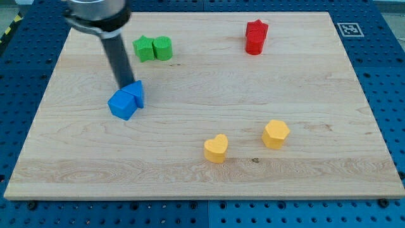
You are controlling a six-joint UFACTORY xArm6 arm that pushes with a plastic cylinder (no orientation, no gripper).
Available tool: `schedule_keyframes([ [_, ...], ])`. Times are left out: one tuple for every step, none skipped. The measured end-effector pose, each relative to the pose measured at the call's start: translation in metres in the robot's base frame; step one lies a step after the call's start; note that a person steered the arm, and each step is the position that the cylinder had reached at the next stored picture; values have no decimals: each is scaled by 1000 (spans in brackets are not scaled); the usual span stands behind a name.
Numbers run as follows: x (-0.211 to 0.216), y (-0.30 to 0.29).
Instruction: Move your arm above the heart
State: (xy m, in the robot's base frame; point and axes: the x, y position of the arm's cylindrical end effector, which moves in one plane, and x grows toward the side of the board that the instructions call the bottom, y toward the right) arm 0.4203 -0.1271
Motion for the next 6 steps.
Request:
schedule_keyframes([
  [-7, 43],
  [-7, 111],
  [-5, 153],
  [-5, 171],
  [-3, 173],
  [5, 191],
])
